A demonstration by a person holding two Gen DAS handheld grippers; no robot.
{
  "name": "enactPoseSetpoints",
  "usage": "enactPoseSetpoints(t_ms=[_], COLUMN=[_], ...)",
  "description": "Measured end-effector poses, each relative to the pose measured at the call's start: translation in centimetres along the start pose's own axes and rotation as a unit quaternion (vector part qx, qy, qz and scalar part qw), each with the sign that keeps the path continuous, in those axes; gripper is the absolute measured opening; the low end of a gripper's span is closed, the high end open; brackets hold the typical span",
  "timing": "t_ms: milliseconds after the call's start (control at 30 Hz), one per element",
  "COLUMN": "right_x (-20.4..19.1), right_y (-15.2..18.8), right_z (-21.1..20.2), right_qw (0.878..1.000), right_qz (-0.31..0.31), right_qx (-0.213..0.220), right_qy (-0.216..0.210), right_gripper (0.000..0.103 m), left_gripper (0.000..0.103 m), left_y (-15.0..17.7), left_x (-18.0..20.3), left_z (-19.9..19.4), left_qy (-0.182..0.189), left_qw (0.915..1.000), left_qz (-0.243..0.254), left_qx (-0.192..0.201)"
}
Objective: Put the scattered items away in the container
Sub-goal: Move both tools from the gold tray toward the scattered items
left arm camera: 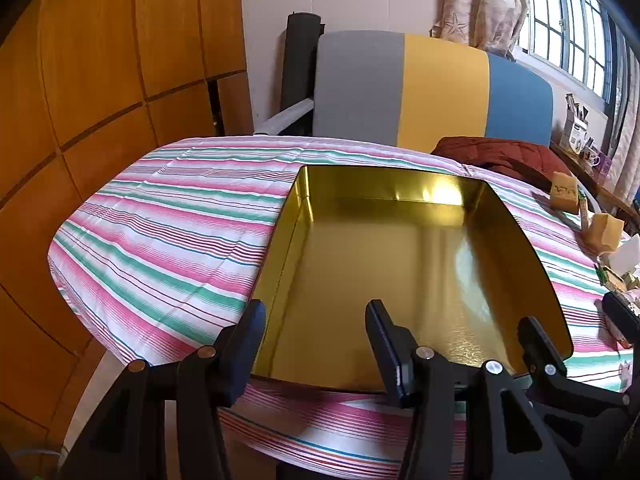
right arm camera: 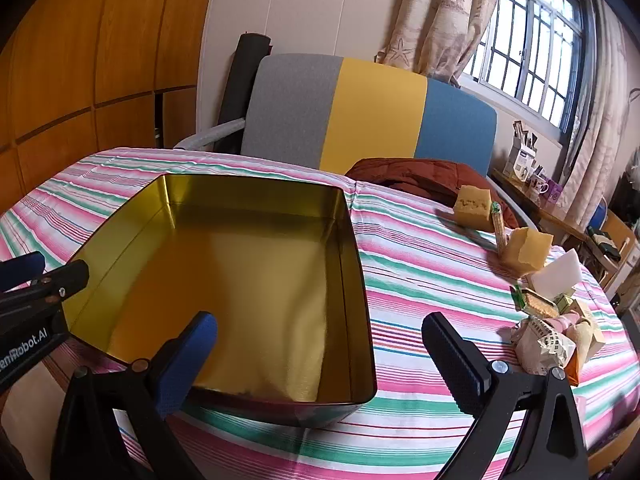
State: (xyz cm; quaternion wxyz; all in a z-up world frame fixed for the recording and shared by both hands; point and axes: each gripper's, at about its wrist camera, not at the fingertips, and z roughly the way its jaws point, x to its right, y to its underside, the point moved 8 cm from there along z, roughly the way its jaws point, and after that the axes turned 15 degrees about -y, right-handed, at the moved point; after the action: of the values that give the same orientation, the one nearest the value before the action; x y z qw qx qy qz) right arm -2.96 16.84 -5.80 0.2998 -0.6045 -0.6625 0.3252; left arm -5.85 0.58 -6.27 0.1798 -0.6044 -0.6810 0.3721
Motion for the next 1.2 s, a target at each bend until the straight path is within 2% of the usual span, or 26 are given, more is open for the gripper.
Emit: enactPoseSetpoints(t_ms=[467,700,1200], right_x=[1.1,1.7,2.4], right_y=[0.3,0.6,0.7], right_z=[0.1,0.7,0.0], right_qw=[1.0,0.999,0.999], right_qz=[0.004,0.014,0.022], right_qx=[0.021,0.017,0.022], right_qy=[-0.016,-0.03,-0.026], right_gripper=[0.103,0.103,0.103], left_gripper=[0.053,0.053,0.053], left_y=[-0.1,-0.3,-0.1], left_x=[1.5,2.2,2.7], left_z=[0.9,1.1,0.2], left_qy=[-0.002,-0.007,0.003], left_qw=[0.9999,0.9998,0.9996], left_qz=[0.012,0.018,0.027], left_qx=[-0.002,-0.004,0.003])
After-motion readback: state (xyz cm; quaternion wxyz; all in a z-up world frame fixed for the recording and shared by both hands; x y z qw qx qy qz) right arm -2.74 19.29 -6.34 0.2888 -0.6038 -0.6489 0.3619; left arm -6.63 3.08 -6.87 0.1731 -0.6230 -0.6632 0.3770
